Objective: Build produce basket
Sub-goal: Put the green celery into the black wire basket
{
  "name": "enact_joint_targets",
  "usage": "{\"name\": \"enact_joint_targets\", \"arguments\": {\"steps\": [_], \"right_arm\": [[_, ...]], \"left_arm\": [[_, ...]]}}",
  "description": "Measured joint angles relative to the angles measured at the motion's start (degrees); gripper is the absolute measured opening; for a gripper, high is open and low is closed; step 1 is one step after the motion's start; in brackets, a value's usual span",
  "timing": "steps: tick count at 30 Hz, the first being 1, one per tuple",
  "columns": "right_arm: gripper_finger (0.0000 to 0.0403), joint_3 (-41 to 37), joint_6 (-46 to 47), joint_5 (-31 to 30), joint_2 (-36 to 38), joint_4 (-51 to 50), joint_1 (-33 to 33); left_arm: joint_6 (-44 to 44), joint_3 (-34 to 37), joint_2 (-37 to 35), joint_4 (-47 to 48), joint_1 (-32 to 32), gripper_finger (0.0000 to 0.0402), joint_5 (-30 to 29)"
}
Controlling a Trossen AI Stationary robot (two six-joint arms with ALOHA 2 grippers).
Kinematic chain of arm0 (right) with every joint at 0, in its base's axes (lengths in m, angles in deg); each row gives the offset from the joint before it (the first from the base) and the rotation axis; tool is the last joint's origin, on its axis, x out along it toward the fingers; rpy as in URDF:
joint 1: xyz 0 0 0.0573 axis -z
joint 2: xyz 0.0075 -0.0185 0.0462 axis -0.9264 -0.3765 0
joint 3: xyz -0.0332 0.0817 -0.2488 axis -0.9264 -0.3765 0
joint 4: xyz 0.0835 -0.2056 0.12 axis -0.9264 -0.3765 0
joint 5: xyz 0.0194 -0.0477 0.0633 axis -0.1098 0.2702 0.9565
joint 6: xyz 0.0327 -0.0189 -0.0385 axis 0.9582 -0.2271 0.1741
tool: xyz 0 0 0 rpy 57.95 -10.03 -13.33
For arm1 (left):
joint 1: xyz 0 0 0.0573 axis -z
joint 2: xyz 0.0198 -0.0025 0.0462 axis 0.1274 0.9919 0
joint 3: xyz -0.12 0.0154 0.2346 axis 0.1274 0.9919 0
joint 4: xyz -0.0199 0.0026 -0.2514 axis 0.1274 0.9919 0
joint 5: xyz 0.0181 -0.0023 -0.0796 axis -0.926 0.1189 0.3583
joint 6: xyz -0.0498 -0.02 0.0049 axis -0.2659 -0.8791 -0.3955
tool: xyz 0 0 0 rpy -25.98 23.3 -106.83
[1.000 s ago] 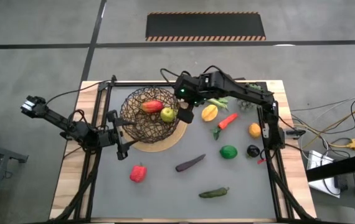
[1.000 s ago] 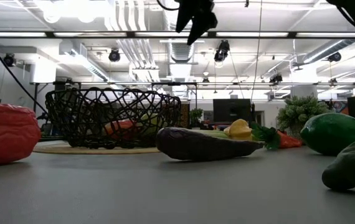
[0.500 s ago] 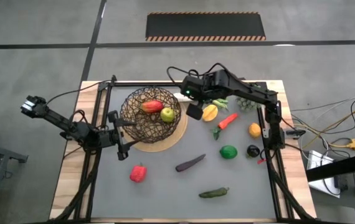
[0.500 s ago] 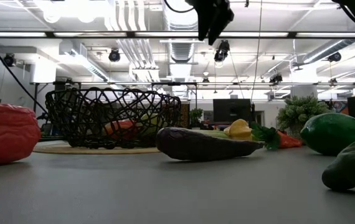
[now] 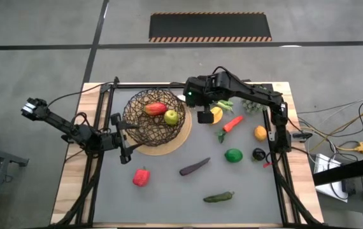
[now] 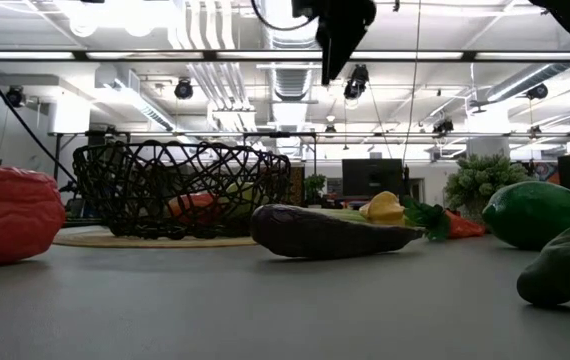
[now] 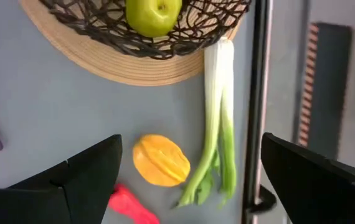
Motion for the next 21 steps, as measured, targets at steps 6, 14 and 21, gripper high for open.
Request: {"name": "enact_joint_targets", "arguments": {"steps": [6, 14, 21], "right_arm": [[0.0364, -5.83, -2.76, 3.68, 0.00, 5.96, 4.84], [0.0364, -15.48, -7.97, 8.81, 0.00, 16.76, 12.07], [0.0364, -25.70, -10.87, 9.22, 0.00, 26.46, 17.40]], "left_arm": [[-0.04, 0.02, 0.00, 0.00, 0.00, 0.0272, 0.00], [-0.11, 0.05, 0.46, 0.07, 0.00, 0.0272, -0.05], [-0.11, 0.07, 1.90, 0.04, 0.00, 0.0272, -0.11]]}}
